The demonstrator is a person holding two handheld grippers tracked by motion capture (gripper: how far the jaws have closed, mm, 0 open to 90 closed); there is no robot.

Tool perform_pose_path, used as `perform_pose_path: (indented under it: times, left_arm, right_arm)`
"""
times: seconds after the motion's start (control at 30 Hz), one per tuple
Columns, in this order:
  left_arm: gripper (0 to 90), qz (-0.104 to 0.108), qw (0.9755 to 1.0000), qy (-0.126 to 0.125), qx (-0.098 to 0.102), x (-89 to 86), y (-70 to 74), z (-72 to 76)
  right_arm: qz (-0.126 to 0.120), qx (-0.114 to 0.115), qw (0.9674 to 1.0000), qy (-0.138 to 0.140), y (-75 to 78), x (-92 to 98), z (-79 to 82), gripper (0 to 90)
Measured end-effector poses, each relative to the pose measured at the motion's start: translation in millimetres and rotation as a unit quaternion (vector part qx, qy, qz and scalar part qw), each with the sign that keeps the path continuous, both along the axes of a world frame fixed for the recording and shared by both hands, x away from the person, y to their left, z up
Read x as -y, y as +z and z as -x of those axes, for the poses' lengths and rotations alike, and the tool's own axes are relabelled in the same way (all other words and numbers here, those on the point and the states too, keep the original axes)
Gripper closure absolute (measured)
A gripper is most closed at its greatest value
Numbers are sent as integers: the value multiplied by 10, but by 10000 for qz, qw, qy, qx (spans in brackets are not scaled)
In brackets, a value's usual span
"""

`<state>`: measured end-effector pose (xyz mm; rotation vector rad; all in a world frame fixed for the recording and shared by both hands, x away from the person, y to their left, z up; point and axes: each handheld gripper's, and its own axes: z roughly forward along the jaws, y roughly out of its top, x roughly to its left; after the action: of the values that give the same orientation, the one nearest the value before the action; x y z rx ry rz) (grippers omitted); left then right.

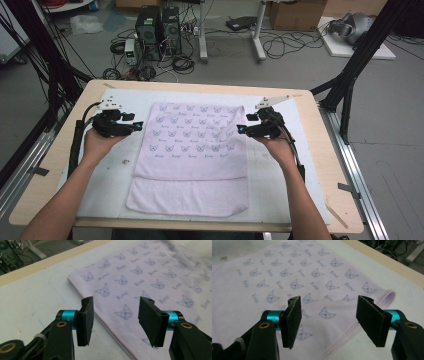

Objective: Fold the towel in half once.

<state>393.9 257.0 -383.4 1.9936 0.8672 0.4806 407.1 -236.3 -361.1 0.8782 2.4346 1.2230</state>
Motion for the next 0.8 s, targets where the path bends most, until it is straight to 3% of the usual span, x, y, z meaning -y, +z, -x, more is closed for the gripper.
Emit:
perform_pose_path:
  times: [0.2, 0.33, 0.5, 0.7, 0.8]
  left_arm:
    - [444, -86, 9997, -194, 88, 27, -47, 306]
    - [427, 29, 9995, -281, 116, 44, -91, 482]
    - [429, -10, 9987, -493, 87, 99, -157, 661]
    - [464, -103, 9977, -664, 135, 138, -259, 848]
    - [505, -133, 9972, -740, 59, 140, -339, 918]
  right_arm:
    - [112, 104, 9998, 88, -71, 71, 363, 367]
    - [20, 161, 9997, 190, -160, 110, 555, 377]
    - [8, 158, 9994, 322, -284, 126, 774, 390]
    - [-84, 59, 9991, 417, -449, 113, 914, 412]
    - [-8, 33, 9986, 523, -543, 52, 933, 430]
